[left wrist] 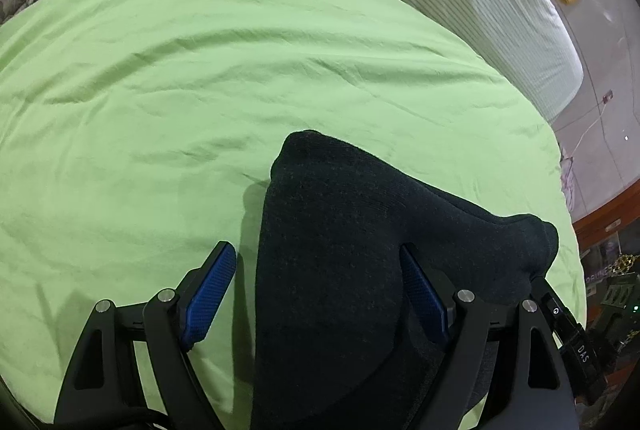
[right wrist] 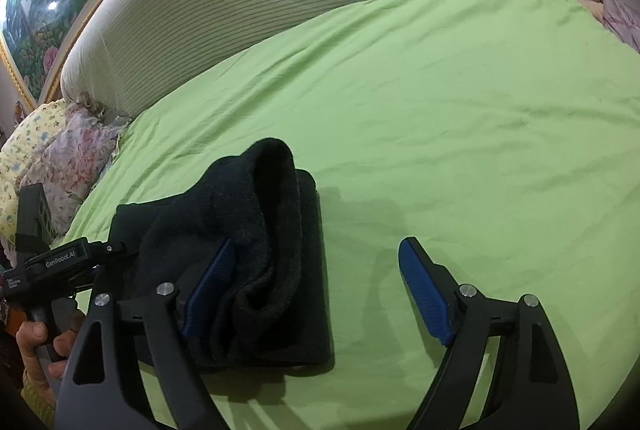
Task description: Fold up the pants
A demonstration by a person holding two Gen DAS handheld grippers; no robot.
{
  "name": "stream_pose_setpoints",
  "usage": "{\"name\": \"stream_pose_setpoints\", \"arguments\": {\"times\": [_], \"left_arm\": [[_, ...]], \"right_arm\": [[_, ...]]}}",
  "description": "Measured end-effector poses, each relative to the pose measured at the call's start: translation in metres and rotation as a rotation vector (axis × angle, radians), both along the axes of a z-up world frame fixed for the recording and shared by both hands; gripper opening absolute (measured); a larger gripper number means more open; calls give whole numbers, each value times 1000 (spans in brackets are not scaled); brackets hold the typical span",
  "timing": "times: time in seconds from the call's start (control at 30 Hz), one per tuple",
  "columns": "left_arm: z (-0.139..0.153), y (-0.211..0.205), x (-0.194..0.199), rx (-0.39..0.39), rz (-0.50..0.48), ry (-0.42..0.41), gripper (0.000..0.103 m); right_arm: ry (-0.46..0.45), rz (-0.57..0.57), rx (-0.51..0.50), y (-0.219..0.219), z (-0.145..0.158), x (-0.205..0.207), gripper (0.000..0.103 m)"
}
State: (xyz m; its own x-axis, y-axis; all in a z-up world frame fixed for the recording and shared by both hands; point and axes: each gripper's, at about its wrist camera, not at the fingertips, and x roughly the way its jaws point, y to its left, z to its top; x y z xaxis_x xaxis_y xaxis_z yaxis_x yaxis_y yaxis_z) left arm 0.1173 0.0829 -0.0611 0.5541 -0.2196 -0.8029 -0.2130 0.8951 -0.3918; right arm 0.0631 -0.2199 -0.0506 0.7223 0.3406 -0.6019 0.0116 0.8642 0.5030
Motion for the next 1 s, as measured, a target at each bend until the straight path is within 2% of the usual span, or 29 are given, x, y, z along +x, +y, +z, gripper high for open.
{"name": "stream_pose_setpoints", "arguments": {"times": [0.13,0.37,0.43,0.5,0.6,0.67,0.73,0.77,0.9,1.0], "left_arm": [[1,1,-3,-30,0,-2,84],[19,5,-30,-45,7,-20,83],[21,3,-39,-52,-2,-25,83],[19,0,-43,-25,-3,-7,83],[9,1,-45,-49,-8,16,84],[4,2,-45,-73,-8,22,84],[4,1,-46,-62,-11,17,84],[5,0,-47,-56,-13,13,84],[3,1,-49,-55,-20,7,83],[-2,4,-48,-67,-14,12,83]], "right_arm": [[4,4,66,-6,-3,0,83],[-59,66,138,0,12,-5,83],[-62,80,121,5,13,-3,83],[-12,52,47,9,5,2,82],[-1,49,71,1,-10,-4,82],[-8,50,62,0,-9,-7,82],[-9,55,39,3,-7,-6,82],[-9,59,44,4,-6,-6,80],[-13,147,130,4,-8,-3,58],[2,168,161,5,-14,2,57]]}}
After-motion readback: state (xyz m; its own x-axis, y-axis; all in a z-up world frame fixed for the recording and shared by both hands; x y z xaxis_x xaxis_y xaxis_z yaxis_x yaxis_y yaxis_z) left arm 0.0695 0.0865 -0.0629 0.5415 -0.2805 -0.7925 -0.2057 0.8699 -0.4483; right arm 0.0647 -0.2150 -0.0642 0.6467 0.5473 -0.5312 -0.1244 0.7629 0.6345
